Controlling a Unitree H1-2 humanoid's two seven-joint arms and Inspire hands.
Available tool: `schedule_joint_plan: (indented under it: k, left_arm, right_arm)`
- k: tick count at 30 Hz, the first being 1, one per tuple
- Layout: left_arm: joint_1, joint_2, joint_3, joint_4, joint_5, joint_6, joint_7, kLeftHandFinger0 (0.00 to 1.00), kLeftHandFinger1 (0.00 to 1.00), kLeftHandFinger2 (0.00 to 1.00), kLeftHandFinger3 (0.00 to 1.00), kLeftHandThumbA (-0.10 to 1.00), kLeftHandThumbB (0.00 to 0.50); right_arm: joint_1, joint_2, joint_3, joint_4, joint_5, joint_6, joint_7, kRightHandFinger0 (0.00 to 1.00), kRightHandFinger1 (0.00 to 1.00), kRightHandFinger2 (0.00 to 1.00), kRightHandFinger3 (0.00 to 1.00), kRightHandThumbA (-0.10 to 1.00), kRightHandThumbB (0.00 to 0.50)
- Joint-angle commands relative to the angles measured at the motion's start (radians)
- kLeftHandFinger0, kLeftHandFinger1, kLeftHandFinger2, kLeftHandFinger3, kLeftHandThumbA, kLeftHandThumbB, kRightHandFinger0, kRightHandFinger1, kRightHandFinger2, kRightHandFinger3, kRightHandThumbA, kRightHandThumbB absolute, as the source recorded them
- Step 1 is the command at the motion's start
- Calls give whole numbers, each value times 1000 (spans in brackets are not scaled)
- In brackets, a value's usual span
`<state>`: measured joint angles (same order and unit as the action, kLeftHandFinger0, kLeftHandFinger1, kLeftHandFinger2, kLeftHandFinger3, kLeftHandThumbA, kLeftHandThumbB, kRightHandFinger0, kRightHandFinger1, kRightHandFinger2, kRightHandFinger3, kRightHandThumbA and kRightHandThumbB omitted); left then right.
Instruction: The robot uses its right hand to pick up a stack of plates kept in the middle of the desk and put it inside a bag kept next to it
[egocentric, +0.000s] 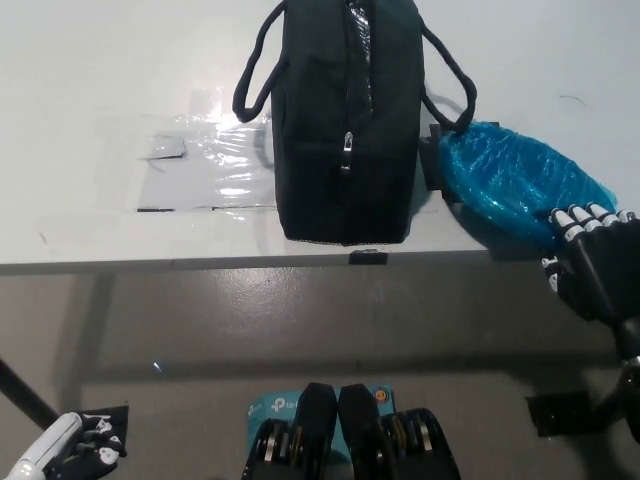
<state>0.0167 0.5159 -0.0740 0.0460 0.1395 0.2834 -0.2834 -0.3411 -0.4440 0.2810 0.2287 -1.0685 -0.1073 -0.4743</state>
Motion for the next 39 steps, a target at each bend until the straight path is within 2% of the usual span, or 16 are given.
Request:
schedule_joint_plan:
  k: [1, 4, 6, 7, 8, 10, 11, 12, 14, 16, 18, 19, 29, 30, 35, 39]
  left_arm:
    - [-14, 38, 4, -20, 13, -19, -14, 813, 824, 846, 834, -100, 172]
    - [-14, 38, 4, -20, 15, -18, -14, 811, 821, 846, 837, -100, 171]
    - [-13, 36, 7, -21, 8, -23, -16, 802, 806, 839, 834, -100, 166]
    - [-13, 36, 7, -21, 8, -23, -16, 802, 805, 838, 834, -100, 166]
    - [-13, 35, 9, -17, 3, -35, -16, 783, 792, 826, 811, -100, 173]
    - [-13, 35, 8, -17, 4, -34, -16, 780, 791, 823, 807, -100, 174]
    - [-14, 39, 1, -24, 22, -14, -11, 785, 800, 823, 811, -100, 181]
    - [-14, 39, 0, -24, 22, -14, -11, 786, 802, 823, 811, -100, 181]
    - [-13, 37, 3, -21, 13, -21, -11, 792, 799, 829, 820, -100, 178]
    - [-12, 38, 3, -21, 12, -24, -11, 793, 798, 830, 822, -100, 177]
    - [-5, 34, 1, -22, 15, -22, -6, 800, 810, 842, 838, -100, 170]
    - [-6, 36, -2, -24, 19, -18, -6, 791, 801, 829, 813, -100, 174]
    - [-6, 36, -1, -29, 13, -5, -11, 790, 798, 830, 827, -100, 166]
    - [-11, 34, 2, -28, 11, -4, -9, 799, 803, 833, 819, -100, 169]
    - [-10, 36, 1, -26, 12, -14, -8, 786, 794, 828, 812, -100, 166]
    - [-11, 36, -1, -24, 18, -11, -5, 775, 779, 823, 811, -100, 176]
  right_arm:
    - [-9, -17, -29, -42, 74, -52, -21, 0, 0, 133, 0, -100, 437]
    - [-8, -16, -31, -43, 73, -55, -20, 0, 0, 122, 0, -100, 435]
    - [10, 56, -115, -59, 306, -89, 21, 0, 0, 121, 0, -100, 392]
    - [10, 58, -119, -59, 306, -92, 24, 0, 0, 121, 0, -100, 390]
    - [29, 120, -195, -110, 511, -30, 120, 0, 2, 169, 1, -100, 349]
    - [31, 125, -203, -111, 511, -33, 127, 0, 23, 261, 23, -100, 344]
    - [23, 195, -299, -164, 773, 16, 184, 0, 34, 261, 54, -100, 247]
    - [23, 198, -303, -165, 772, 16, 189, 0, 2, 238, 76, -100, 240]
    - [3, 260, -396, -209, 965, 97, 222, 0, 0, 219, 72, -100, 191]
    - [0, 276, -424, -235, 1032, 131, 253, 0, 0, 195, 108, -100, 155]
    - [-11, 296, -469, -290, 1150, 185, 277, 0, 0, 310, 305, -100, 114]
    - [-26, 315, -507, -337, 1206, 229, 256, 0, 0, 304, 319, -100, 98]
    - [-75, 350, -605, -402, 1329, 299, 237, 0, 0, 326, 344, -100, 55]
    - [-123, 337, -625, -395, 1387, 265, 231, 0, 0, 278, 281, -100, 105]
    - [-141, 346, -643, -399, 1414, 271, 227, 0, 0, 255, 279, -100, 109]
    - [-224, 346, -668, -399, 1461, 271, 207, 0, 0, 246, 306, -100, 55]
